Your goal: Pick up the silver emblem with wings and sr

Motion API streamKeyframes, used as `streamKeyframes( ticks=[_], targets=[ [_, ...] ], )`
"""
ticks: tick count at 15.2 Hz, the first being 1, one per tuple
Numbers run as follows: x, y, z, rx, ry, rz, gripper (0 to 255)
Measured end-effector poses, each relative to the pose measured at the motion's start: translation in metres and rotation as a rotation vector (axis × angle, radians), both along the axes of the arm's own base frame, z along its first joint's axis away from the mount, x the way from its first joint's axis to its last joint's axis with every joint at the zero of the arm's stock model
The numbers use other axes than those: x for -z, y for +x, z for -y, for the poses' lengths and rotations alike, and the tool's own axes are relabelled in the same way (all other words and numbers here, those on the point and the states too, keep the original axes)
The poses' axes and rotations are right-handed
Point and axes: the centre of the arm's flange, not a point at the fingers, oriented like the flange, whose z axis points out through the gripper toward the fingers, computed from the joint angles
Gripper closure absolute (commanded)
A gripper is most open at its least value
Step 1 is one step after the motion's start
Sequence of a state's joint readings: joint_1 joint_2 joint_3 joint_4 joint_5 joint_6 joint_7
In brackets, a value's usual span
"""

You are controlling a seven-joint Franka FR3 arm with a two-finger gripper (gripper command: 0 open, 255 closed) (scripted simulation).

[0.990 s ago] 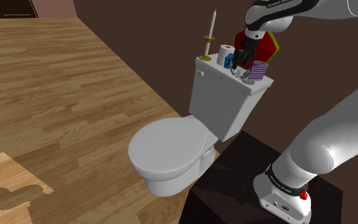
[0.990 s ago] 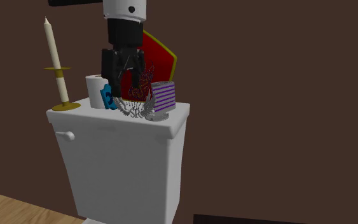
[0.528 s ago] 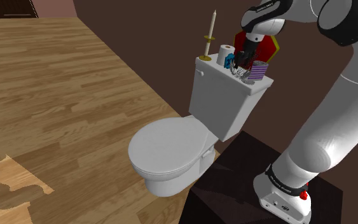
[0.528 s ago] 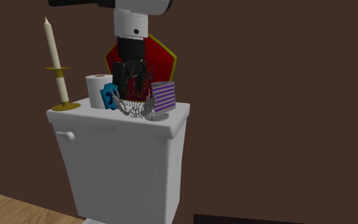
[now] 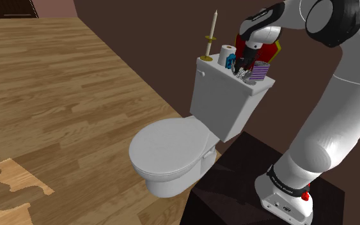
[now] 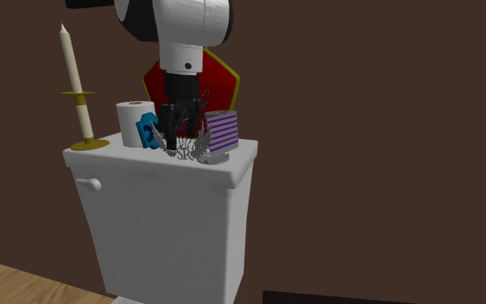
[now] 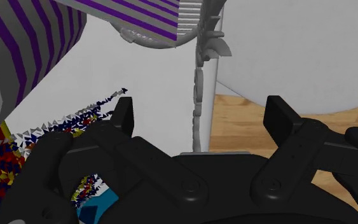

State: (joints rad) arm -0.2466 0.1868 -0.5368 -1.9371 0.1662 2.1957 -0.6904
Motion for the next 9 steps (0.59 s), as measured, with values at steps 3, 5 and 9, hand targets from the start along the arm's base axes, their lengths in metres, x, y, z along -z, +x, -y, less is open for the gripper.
streamKeyframes(
  ticks=[3, 5, 9],
  targets=[
    [0.0074, -0.0002, -0.0006, 0.0, 0.0, 0.0, 255],
    [0.0081, -0.0005, -0.0006, 0.0, 0.0, 0.0, 255],
    [0.0072, -0.0009, 0.0003, 0.001, -0.002, 0.002, 255]
  ],
)
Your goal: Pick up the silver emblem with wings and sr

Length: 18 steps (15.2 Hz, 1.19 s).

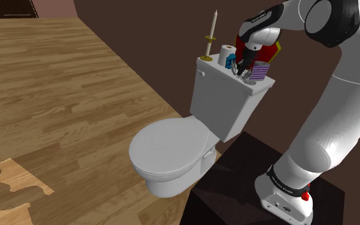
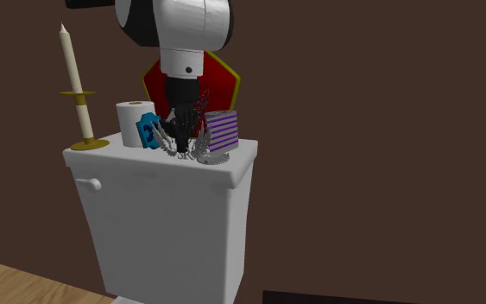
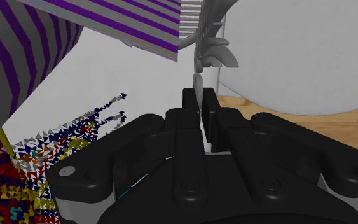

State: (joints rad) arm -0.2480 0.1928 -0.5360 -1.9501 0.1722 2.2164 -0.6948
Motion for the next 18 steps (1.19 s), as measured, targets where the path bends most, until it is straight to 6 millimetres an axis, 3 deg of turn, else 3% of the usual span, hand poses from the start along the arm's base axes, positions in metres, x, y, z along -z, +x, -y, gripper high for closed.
streamKeyframes(
  ticks=[5, 18],
  targets=[
    [-0.006, 0.0, -0.001, -0.001, 0.002, -0.002, 255],
    [-0.073, 0.001, -0.002, -0.001, 0.002, -0.002, 255]
  ],
)
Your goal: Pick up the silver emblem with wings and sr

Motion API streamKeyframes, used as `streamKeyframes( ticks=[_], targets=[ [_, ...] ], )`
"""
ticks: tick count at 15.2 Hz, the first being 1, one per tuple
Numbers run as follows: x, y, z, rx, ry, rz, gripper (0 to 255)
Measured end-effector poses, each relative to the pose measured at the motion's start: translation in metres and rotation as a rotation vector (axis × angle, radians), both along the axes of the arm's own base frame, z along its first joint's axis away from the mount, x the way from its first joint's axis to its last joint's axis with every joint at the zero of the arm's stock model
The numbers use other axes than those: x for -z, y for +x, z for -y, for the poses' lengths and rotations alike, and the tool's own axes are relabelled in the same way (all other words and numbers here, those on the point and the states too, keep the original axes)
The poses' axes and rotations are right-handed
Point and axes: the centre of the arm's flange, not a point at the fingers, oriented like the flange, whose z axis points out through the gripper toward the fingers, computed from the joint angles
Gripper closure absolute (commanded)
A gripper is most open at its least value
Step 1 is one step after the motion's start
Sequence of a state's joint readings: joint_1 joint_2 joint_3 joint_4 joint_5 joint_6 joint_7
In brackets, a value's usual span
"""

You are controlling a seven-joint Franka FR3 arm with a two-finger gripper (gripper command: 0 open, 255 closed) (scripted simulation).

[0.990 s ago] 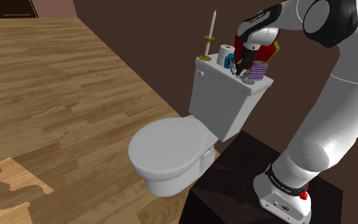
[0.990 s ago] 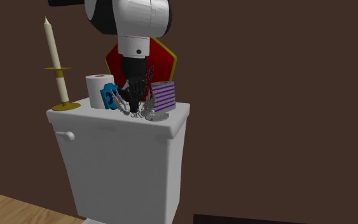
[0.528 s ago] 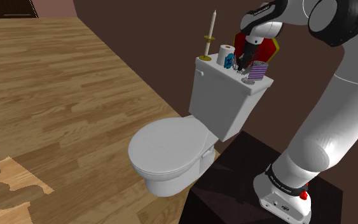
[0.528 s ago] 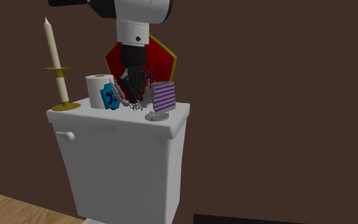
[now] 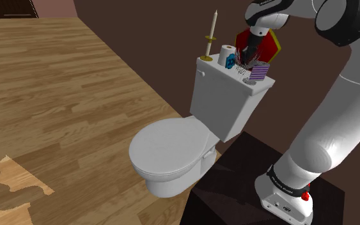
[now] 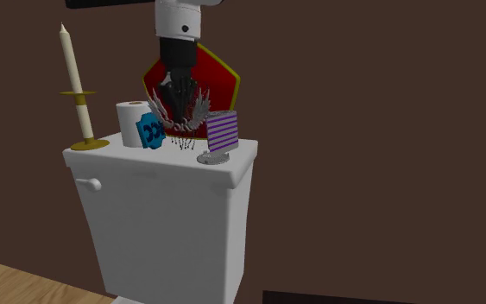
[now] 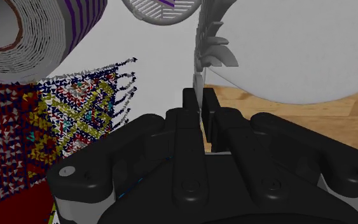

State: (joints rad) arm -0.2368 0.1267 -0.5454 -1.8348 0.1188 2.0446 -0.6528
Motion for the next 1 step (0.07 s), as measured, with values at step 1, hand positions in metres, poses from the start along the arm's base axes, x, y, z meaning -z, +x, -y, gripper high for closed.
streamKeyframes(
  ticks=[1],
  targets=[
    [-0.0028, 0.0002, 0.0003, 0.0, 0.0, 0.0, 255]
  ],
)
